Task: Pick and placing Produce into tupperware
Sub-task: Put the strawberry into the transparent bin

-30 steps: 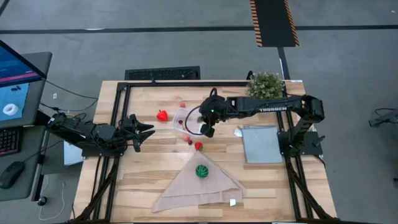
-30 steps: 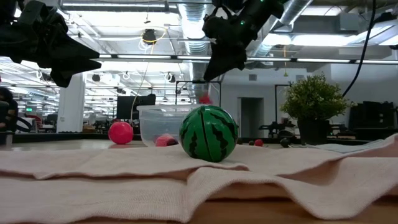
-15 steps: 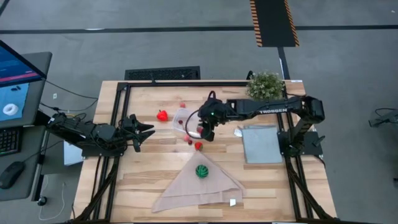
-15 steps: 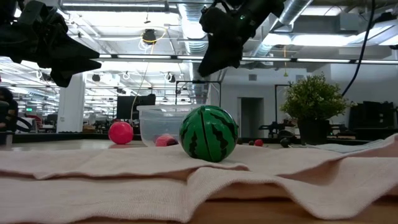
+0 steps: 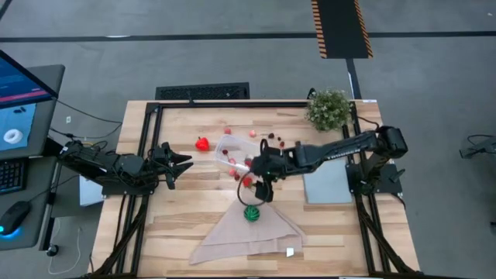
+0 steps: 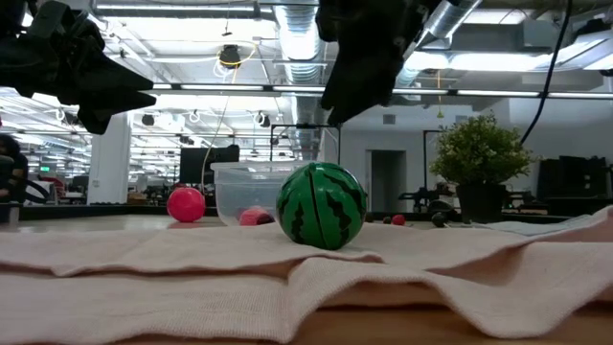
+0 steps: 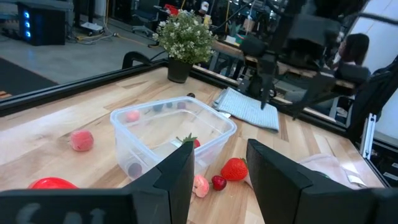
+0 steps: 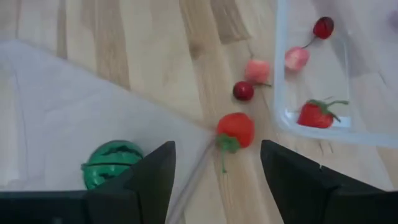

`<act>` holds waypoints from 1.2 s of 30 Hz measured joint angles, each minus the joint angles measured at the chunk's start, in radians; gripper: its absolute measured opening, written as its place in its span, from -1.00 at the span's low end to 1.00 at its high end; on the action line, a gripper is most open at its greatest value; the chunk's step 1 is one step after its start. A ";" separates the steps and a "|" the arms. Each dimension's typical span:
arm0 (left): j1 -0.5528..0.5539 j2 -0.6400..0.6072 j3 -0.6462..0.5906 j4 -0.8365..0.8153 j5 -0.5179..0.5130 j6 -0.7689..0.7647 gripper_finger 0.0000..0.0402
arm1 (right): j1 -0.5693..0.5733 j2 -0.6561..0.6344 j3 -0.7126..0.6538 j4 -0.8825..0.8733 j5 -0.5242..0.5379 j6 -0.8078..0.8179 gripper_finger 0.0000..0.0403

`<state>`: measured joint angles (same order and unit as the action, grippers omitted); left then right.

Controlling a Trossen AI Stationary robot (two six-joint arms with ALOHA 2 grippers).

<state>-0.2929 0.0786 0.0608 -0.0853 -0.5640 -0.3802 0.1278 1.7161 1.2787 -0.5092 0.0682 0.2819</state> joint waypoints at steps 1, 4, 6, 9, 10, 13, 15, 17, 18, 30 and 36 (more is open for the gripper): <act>0.000 0.000 0.000 0.000 0.000 0.000 -0.31 | 0.007 0.001 -0.010 0.004 0.011 0.007 0.28; 0.000 0.000 0.000 0.000 0.000 -0.001 -0.31 | 0.016 0.022 -0.036 0.033 0.016 0.018 0.27; 0.000 0.000 0.000 0.000 0.000 -0.004 -0.31 | 0.013 0.024 -0.059 0.037 0.019 0.032 0.27; 0.000 0.000 0.000 0.000 0.000 -0.004 -0.31 | 0.003 0.052 -0.073 0.074 0.019 0.033 0.27; 0.000 0.000 0.000 0.000 0.000 -0.004 -0.31 | 0.000 0.058 -0.078 0.057 0.017 0.033 0.27; 0.000 0.000 0.000 0.000 0.000 -0.005 -0.31 | -0.009 0.082 -0.071 0.098 0.015 0.034 0.27; 0.000 0.000 0.000 0.000 0.000 -0.005 -0.31 | -0.012 0.104 -0.074 0.081 0.010 0.034 0.27; 0.000 0.000 0.000 0.000 0.000 -0.006 -0.31 | -0.011 0.137 -0.074 0.086 0.010 0.034 0.27; 0.000 0.000 0.000 0.000 0.000 -0.006 -0.31 | -0.011 0.146 -0.075 0.079 0.009 0.034 0.27; 0.000 0.000 0.000 -0.002 0.000 -0.007 -0.31 | -0.011 0.204 -0.074 0.102 0.007 0.043 0.27; 0.000 0.000 0.000 -0.002 0.000 -0.007 -0.31 | -0.011 0.204 -0.074 0.119 0.007 0.043 0.27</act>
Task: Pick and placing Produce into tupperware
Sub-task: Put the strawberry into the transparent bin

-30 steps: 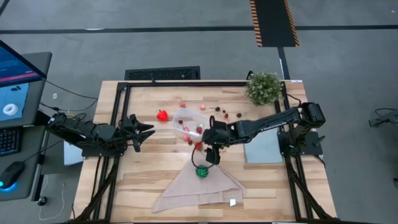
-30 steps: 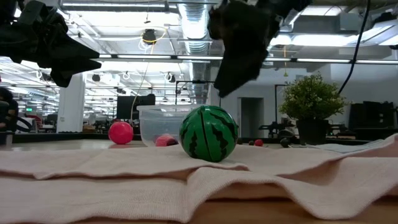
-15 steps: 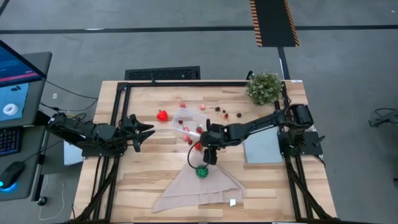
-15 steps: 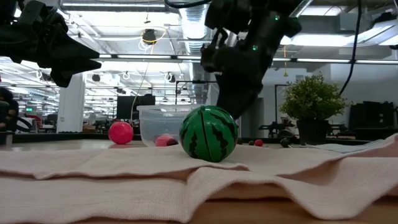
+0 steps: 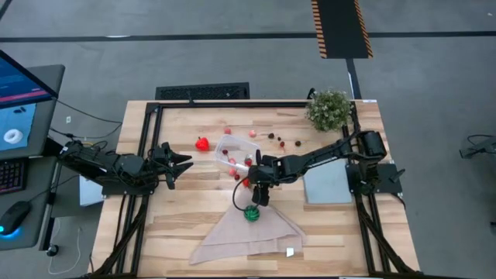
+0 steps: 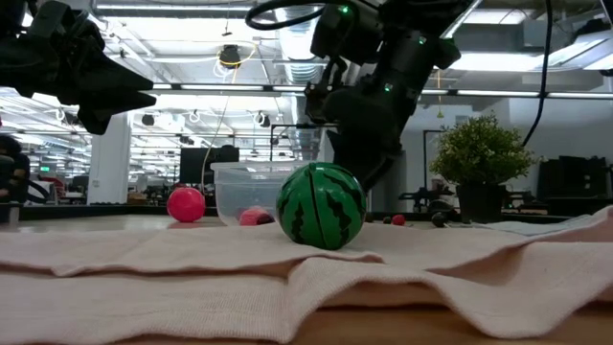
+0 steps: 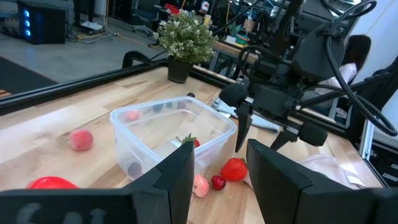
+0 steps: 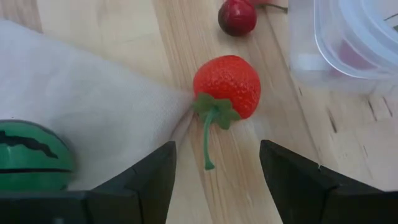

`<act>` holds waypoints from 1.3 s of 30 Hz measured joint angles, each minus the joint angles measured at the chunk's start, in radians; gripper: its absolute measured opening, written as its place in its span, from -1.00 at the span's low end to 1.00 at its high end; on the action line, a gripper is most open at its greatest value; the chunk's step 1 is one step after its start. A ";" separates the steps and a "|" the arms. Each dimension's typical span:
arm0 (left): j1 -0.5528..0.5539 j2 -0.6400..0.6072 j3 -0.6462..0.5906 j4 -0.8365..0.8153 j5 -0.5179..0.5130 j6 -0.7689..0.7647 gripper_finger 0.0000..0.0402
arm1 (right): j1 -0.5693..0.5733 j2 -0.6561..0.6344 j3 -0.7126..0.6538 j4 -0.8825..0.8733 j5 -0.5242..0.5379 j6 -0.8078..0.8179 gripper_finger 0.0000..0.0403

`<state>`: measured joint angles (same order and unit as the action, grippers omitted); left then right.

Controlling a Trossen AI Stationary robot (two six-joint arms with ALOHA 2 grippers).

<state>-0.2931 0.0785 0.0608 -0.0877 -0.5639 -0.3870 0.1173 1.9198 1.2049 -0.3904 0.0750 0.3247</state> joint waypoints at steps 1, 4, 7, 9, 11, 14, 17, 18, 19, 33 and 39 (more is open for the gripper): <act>0.000 0.000 0.000 0.000 0.000 0.000 -0.31 | 0.000 0.000 0.000 0.000 0.000 0.000 0.26; 0.000 0.000 0.000 -0.001 0.000 0.000 -0.31 | -0.002 0.000 0.000 -0.001 0.000 0.009 0.21; 0.000 0.000 0.000 -0.001 0.000 0.000 -0.31 | -0.002 0.000 0.000 -0.001 -0.001 0.009 0.00; 0.000 0.000 0.000 -0.001 0.000 -0.001 -0.31 | -0.002 0.000 0.000 -0.004 -0.014 0.010 -0.21; 0.000 0.000 0.000 -0.001 0.000 -0.001 -0.31 | -0.003 0.000 0.000 -0.010 -0.036 0.010 -0.47; 0.000 0.000 0.000 -0.001 0.000 -0.001 -0.31 | -0.004 0.000 0.000 -0.024 -0.056 0.009 -0.86; 0.000 0.000 0.000 -0.001 0.000 -0.001 -0.31 | -0.004 0.000 0.000 -0.027 -0.055 0.016 -0.90; 0.000 0.000 0.000 -0.001 0.000 -0.001 -0.31 | -0.004 0.000 0.000 -0.027 -0.055 0.016 -0.88; 0.000 0.000 0.000 -0.001 0.000 -0.001 -0.31 | -0.004 0.000 0.000 -0.028 -0.055 0.016 -0.87; 0.000 0.000 0.000 -0.004 0.000 -0.002 -0.31 | 0.000 -0.002 0.071 -0.098 -0.048 -0.015 -0.95; 0.000 0.000 0.000 -0.004 0.000 -0.002 -0.31 | 0.000 -0.003 0.139 -0.186 -0.018 -0.037 -0.95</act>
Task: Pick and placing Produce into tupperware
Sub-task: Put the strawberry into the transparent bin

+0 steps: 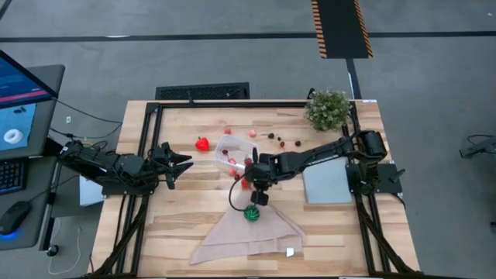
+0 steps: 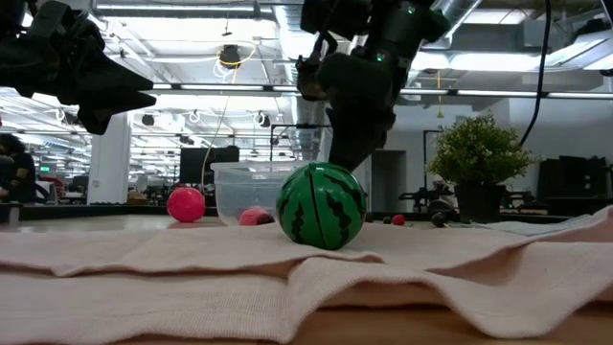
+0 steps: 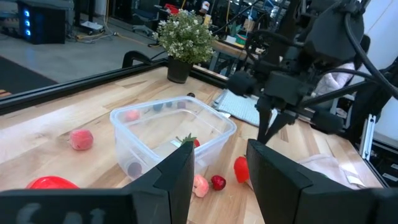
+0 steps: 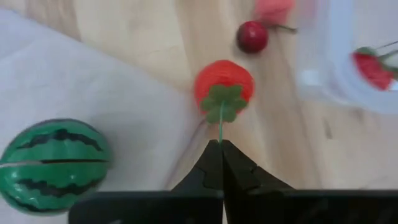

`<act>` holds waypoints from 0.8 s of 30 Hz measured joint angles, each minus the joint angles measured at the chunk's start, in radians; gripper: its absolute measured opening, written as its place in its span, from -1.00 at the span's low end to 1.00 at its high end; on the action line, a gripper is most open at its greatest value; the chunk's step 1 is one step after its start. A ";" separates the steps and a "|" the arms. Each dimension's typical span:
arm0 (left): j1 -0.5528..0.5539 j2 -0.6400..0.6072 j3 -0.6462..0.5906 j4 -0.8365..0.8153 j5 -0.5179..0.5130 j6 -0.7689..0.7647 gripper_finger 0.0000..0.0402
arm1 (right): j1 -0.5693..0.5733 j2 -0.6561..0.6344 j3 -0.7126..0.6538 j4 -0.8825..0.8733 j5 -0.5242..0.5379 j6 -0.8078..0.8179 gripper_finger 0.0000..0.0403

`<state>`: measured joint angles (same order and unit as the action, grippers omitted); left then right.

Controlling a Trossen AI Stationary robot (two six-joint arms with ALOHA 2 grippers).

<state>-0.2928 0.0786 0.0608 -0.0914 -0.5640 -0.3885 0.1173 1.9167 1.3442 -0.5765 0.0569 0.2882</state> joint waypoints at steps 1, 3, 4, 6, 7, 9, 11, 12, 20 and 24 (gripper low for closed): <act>0.000 0.000 0.000 0.000 0.000 0.000 -0.31 | 0.000 0.000 0.005 -0.015 0.011 0.000 -0.95; 0.000 0.000 0.000 0.000 0.000 0.000 -0.31 | -0.008 0.000 0.015 -0.058 0.035 -0.004 -0.95; 0.000 0.000 0.000 0.000 0.000 0.000 -0.31 | -0.012 0.000 0.022 -0.082 0.049 -0.006 -0.95; 0.000 0.000 0.000 0.000 0.000 0.000 -0.31 | -0.023 0.000 0.034 -0.119 0.074 -0.008 -0.95; 0.000 0.000 0.000 0.000 0.000 0.000 -0.31 | -0.029 0.000 0.037 -0.135 0.078 -0.009 -0.95; 0.000 0.000 0.000 0.000 0.000 0.000 -0.31 | -0.042 0.000 0.040 -0.163 0.079 -0.010 -0.95; 0.000 0.000 0.000 0.000 0.000 0.000 -0.31 | -0.051 -0.001 0.042 -0.180 0.081 -0.013 -0.95; 0.000 0.000 0.000 0.000 0.000 0.000 -0.31 | -0.056 -0.006 0.042 -0.189 0.081 -0.019 -0.95; 0.000 0.000 0.000 0.000 0.000 0.001 -0.31 | -0.080 -0.100 0.043 -0.236 0.117 -0.035 -0.95; 0.000 0.000 0.000 0.000 0.000 0.001 -0.31 | -0.100 -0.169 0.043 -0.255 0.154 -0.047 -0.95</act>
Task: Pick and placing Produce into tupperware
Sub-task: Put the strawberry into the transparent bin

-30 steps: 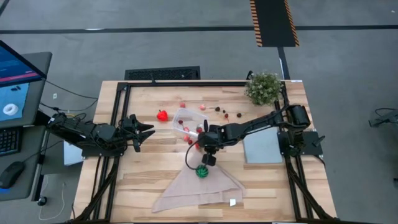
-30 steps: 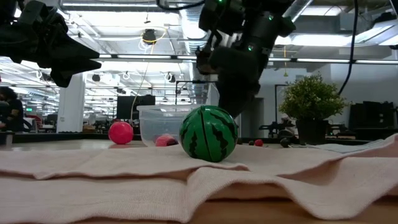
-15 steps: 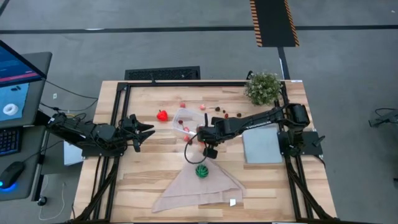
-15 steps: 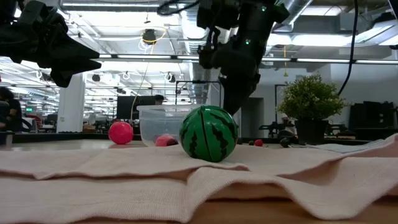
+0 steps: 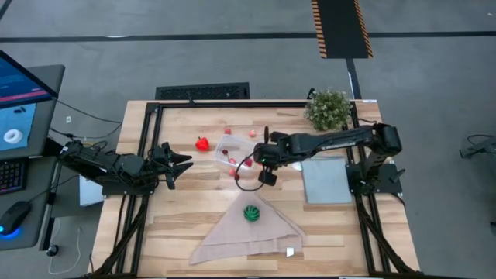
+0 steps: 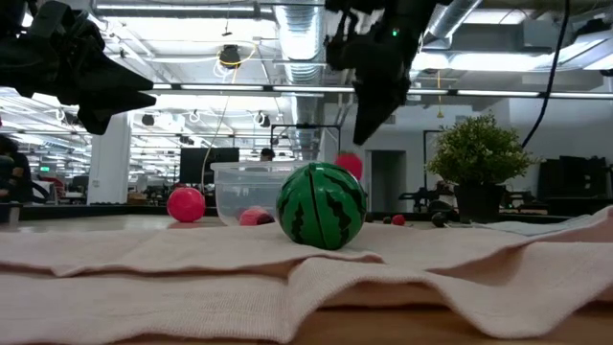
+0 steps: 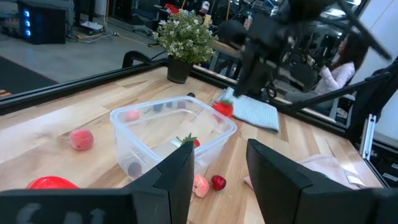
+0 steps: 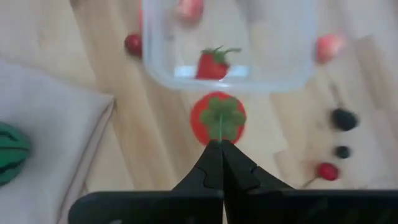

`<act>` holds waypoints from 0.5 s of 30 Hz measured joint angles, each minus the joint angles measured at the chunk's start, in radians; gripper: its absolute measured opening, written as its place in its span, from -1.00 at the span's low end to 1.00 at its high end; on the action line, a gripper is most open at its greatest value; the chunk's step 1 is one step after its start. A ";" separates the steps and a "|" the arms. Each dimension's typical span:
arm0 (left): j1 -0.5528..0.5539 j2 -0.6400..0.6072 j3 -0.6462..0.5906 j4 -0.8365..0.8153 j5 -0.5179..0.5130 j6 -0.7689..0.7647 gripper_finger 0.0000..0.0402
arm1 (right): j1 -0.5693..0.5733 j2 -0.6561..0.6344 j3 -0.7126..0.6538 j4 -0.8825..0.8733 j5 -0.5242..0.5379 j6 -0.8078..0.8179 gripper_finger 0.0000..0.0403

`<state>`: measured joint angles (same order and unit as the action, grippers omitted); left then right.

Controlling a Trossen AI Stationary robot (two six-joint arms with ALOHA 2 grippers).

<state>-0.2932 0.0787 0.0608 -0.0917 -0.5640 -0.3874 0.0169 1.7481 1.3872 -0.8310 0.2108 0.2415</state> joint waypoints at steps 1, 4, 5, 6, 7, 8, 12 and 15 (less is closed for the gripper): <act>0.000 0.000 0.000 0.000 0.000 0.000 -0.31 | -0.004 -0.015 0.000 0.001 0.001 -0.007 -0.95; 0.000 0.000 0.000 0.000 0.000 0.000 -0.31 | -0.019 -0.055 0.000 0.017 0.001 -0.032 -0.95; 0.000 0.000 0.000 0.000 0.000 0.000 -0.31 | -0.024 -0.065 0.000 0.017 0.001 -0.038 -0.95; 0.000 0.000 0.000 0.000 0.000 0.000 -0.31 | -0.028 -0.074 0.000 0.020 0.000 -0.041 -0.95; 0.000 0.000 0.000 0.000 0.000 0.000 -0.31 | -0.033 -0.083 0.000 0.024 -0.001 -0.047 -0.95; 0.000 0.000 0.000 0.000 0.000 0.000 -0.31 | -0.038 -0.091 0.000 0.030 -0.001 -0.057 -0.95; 0.000 0.000 0.000 -0.001 -0.014 0.009 -0.31 | -0.060 -0.101 0.000 0.079 -0.037 -0.086 -0.95; 0.000 0.000 0.000 -0.001 -0.022 0.010 -0.31 | -0.077 -0.094 0.000 0.137 -0.088 -0.110 -0.95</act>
<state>-0.2930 0.0784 0.0608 -0.0925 -0.5860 -0.3779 -0.0606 1.6536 1.3872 -0.6944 0.1226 0.1310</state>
